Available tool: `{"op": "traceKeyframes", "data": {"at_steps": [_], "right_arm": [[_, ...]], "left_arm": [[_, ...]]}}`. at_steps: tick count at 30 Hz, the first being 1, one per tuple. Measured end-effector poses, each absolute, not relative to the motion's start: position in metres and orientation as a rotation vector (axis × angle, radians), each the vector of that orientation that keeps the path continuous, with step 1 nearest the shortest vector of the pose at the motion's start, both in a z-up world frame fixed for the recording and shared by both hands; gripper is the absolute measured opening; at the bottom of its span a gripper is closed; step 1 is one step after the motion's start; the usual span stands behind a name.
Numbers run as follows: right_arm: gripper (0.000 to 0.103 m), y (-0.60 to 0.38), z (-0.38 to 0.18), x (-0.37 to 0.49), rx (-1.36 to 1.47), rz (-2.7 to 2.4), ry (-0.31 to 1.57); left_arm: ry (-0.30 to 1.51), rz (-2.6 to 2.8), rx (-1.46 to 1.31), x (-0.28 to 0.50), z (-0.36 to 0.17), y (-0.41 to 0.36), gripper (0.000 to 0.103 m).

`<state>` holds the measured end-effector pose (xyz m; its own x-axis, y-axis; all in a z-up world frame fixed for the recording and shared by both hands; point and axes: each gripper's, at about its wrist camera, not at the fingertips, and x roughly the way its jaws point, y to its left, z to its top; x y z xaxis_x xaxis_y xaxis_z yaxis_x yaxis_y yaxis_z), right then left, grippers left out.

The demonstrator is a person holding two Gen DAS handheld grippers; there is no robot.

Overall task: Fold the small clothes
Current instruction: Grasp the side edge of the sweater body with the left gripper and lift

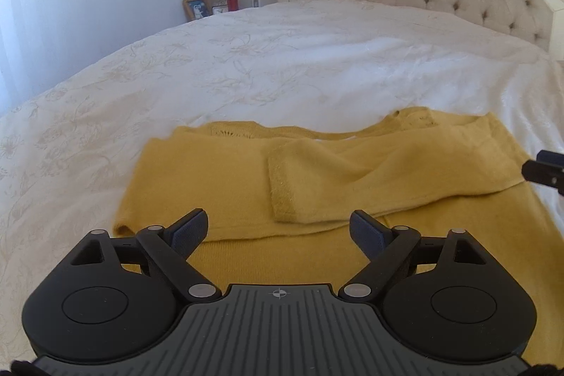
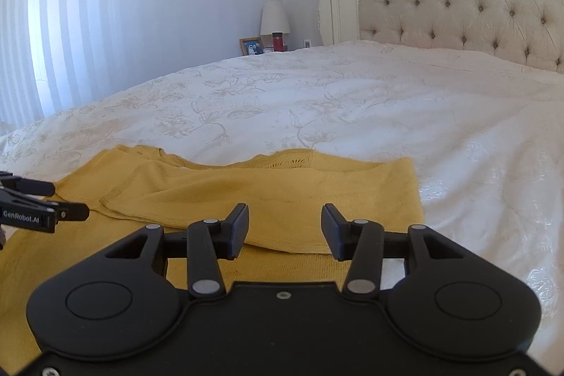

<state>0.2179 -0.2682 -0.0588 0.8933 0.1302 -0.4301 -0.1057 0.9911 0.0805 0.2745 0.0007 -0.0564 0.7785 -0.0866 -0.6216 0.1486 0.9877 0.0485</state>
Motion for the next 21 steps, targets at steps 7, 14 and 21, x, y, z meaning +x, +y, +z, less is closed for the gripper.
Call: {"op": "traceKeyframes", "data": {"at_steps": [7,14,21], "right_arm": [[0.055,-0.273,-0.059,0.218,0.085,0.115,0.439],[0.055,-0.279,-0.060,0.220,0.106,0.092,0.437],[0.055,-0.284,-0.066,0.223,0.141,0.084,0.462]], "left_arm": [[0.839,-0.165,-0.074,0.336,-0.074,0.009,0.058],[0.896,-0.217,-0.130,0.358,-0.086,0.012,0.052],[0.890,-0.229,-0.180,0.363,-0.080,0.014,0.007]]}}
